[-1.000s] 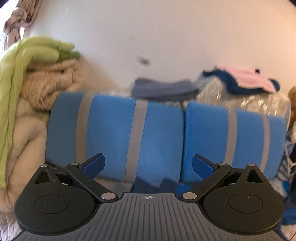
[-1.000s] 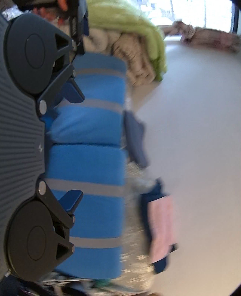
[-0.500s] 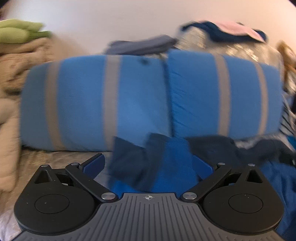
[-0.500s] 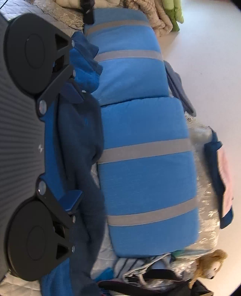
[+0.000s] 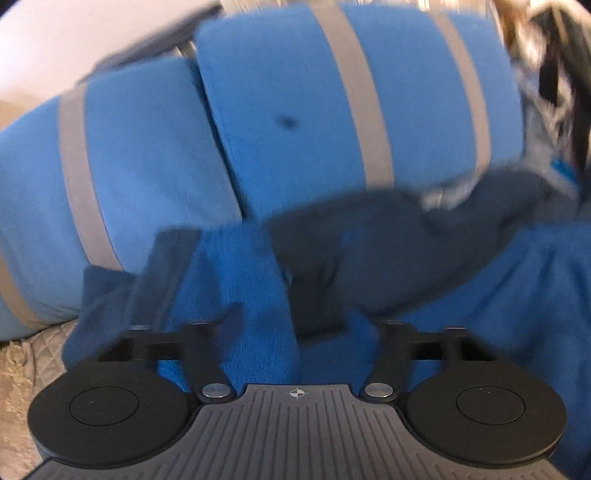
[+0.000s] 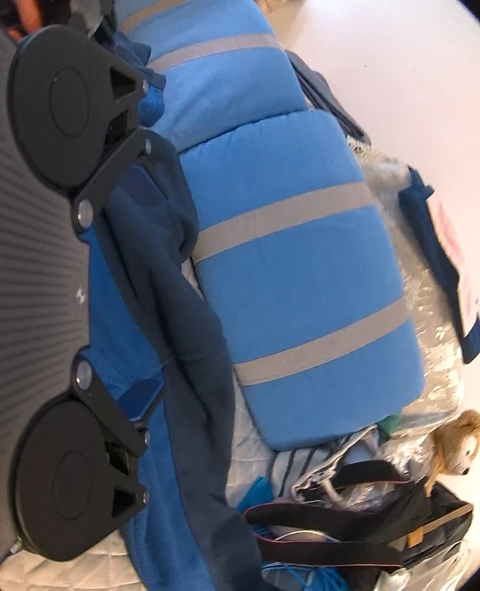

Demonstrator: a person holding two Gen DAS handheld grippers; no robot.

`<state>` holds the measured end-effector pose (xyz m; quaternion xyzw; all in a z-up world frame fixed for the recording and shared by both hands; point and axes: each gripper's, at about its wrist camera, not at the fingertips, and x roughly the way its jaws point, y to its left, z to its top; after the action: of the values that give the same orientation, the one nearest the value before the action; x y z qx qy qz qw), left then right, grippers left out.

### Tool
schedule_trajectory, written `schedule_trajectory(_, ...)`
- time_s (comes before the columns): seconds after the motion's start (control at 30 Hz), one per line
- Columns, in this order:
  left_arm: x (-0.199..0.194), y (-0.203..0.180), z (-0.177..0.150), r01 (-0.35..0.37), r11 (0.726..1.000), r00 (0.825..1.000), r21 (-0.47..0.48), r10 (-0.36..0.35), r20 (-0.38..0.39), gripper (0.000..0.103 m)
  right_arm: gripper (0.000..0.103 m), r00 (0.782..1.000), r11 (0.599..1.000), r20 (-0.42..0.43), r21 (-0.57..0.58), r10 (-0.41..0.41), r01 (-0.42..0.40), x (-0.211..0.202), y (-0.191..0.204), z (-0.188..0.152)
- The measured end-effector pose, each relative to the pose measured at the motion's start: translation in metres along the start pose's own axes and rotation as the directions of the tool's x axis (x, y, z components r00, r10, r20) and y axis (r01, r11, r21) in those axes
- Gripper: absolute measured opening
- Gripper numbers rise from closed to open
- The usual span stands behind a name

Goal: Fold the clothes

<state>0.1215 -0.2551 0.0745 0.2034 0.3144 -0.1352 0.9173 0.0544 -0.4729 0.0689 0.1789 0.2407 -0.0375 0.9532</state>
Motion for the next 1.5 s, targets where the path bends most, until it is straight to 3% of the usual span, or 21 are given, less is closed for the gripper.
schedule_trajectory(0.17, -0.011, 0.017, -0.01, -0.02, 1.0, 0.999, 0.014, 0.02, -0.034, 0.009, 0.103, 1.0, 1.0, -0.016, -0.001, 0.017, -0.017, 0.002, 0.0, 0.0)
schedule_trajectory(0.43, -0.049, 0.043, -0.047, -0.107, 0.973, 0.992, 0.202, 0.119, -0.049, 0.008, 0.103, 0.998, 0.999, -0.043, 0.005, 0.048, -0.048, 0.003, 0.0, -0.002)
schedule_trajectory(0.67, -0.058, 0.059, -0.07, -0.138, 0.976, 0.986, 0.168, 0.151, -0.069, 0.012, 0.103, 0.996, 0.999, -0.07, 0.014, 0.049, -0.049, 0.006, -0.001, -0.005)
schedule_trajectory(0.7, -0.06, 0.056, -0.07, -0.139, 0.976, 0.987, 0.167, 0.15, -0.058, 0.015, 0.103, 0.996, 0.999, -0.073, 0.012, 0.051, -0.05, 0.006, 0.0, -0.005)
schedule_trajectory(0.73, -0.063, 0.052, -0.071, -0.151, 0.973, 0.986, 0.174, 0.16, -0.038, 0.03, 0.103, 0.996, 0.999, -0.075, 0.011, 0.053, -0.052, 0.006, 0.0, -0.006)
schedule_trajectory(0.8, -0.07, 0.041, -0.071, -0.184, 0.963, 0.983, 0.195, 0.184, 0.02, 0.048, 0.103, 0.995, 0.998, -0.079, 0.01, 0.055, -0.054, 0.006, 0.0, -0.006)
schedule_trajectory(0.83, -0.074, 0.037, -0.07, -0.188, 0.961, 0.982, 0.202, 0.181, 0.052, 0.05, 0.103, 0.995, 0.998, -0.082, 0.009, 0.055, -0.054, 0.006, 0.0, -0.006)
schedule_trajectory(0.9, -0.08, 0.03, -0.066, -0.181, 0.96, 0.982, 0.212, 0.163, 0.099, 0.05, 0.103, 0.995, 0.998, -0.086, 0.01, 0.056, -0.055, 0.007, 0.0, -0.006)
schedule_trajectory(1.1, -0.073, 0.013, -0.054, -0.146, 0.962, 0.985, 0.229, 0.12, 0.126, 0.05, 0.103, 0.994, 0.998, -0.098, 0.016, 0.056, -0.055, 0.009, -0.001, -0.007)
schedule_trajectory(1.4, -0.036, 0.008, -0.034, -0.161, 0.968, 0.986, 0.191, 0.152, 0.064, 0.049, 0.103, 0.992, 0.998, -0.106, 0.018, 0.067, -0.065, 0.011, -0.002, -0.007)
schedule_trajectory(1.47, -0.028, 0.012, -0.03, -0.183, 0.97, 0.983, 0.158, 0.178, 0.047, 0.044, 0.103, 0.992, 0.998, -0.107, 0.014, 0.07, -0.069, 0.011, -0.002, -0.007)
schedule_trajectory(1.5, -0.026, 0.015, -0.028, -0.188, 0.972, 0.982, 0.139, 0.184, 0.037, 0.034, 0.103, 0.992, 0.997, -0.108, 0.012, 0.071, -0.07, 0.012, -0.002, -0.007)
